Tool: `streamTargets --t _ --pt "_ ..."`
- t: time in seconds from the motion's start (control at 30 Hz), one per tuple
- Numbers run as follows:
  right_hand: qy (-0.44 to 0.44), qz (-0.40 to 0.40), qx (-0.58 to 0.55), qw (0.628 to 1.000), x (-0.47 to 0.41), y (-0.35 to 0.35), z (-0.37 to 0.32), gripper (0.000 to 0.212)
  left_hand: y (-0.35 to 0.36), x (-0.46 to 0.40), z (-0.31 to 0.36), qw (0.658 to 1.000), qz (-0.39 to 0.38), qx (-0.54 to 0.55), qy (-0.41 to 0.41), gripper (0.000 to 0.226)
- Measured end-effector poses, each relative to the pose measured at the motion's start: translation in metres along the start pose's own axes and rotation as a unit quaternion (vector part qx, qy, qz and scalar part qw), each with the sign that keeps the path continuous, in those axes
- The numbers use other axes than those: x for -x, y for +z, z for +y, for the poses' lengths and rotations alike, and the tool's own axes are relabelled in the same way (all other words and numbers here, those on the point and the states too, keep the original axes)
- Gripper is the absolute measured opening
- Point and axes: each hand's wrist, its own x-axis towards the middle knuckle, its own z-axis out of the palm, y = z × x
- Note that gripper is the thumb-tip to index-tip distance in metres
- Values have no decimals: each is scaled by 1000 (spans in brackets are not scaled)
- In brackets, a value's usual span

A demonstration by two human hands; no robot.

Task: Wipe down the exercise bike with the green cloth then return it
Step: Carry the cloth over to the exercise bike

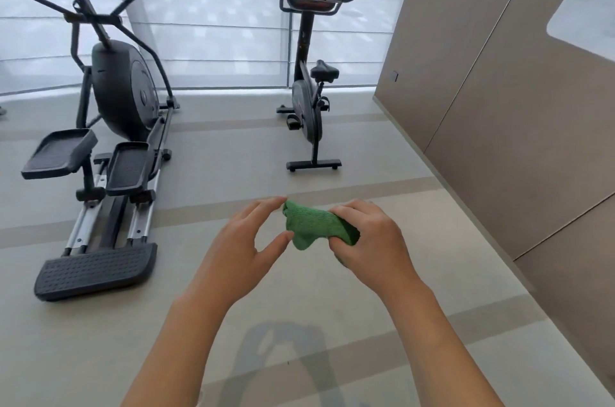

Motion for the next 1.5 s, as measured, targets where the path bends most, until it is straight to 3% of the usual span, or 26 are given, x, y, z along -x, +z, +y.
streamTargets --t 0.33,0.7,1.13,1.5 --pt "-14 -7 -14 1000 -81 29 35 39 16 -75 -37 999 9 30 -17 45" --pt "-32 6 -47 998 -222 15 150 38 77 -235 -33 999 33 30 -25 42" --pt "-4 -5 -82 997 -321 -4 285 39 164 -388 -19 1000 -12 -7 -28 42" --pt "16 18 -41 999 -445 28 349 43 192 -531 -71 1000 -28 11 -4 42"
